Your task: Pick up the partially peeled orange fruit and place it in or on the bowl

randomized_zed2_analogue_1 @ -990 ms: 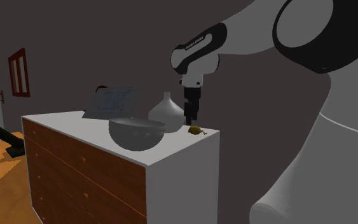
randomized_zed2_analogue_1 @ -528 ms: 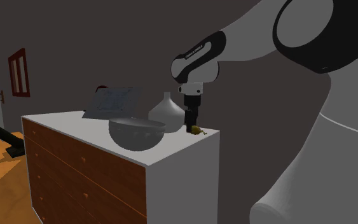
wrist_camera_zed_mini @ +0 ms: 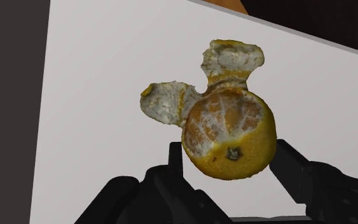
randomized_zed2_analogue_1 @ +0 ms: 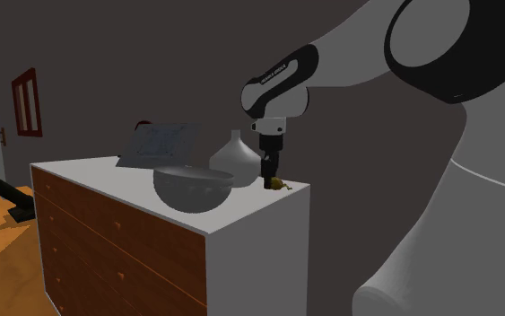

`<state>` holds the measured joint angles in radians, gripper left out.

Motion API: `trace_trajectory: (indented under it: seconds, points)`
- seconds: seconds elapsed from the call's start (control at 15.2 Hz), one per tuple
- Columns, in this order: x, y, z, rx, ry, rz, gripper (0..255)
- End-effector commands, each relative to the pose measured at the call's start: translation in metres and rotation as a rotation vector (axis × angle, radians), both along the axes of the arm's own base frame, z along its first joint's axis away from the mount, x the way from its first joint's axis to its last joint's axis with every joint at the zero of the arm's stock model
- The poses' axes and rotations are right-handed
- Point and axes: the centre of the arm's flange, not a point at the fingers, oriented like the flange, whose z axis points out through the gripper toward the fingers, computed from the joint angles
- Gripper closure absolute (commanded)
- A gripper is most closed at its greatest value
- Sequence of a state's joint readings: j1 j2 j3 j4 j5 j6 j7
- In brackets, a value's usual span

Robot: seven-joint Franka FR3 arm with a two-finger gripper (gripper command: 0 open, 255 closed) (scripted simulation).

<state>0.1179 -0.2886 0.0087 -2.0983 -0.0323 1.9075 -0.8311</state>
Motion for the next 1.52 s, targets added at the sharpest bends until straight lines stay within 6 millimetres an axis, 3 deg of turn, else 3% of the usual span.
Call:
trace_trajectory:
  seconds: [0.0,0.46,1.45]
  points:
    - [0.000,0.000,0.000,0.000,0.001,0.000,255]
    - [0.000,0.000,0.000,0.000,0.001,0.000,255]
    - [0.000,0.000,0.079,0.000,0.001,0.000,255]
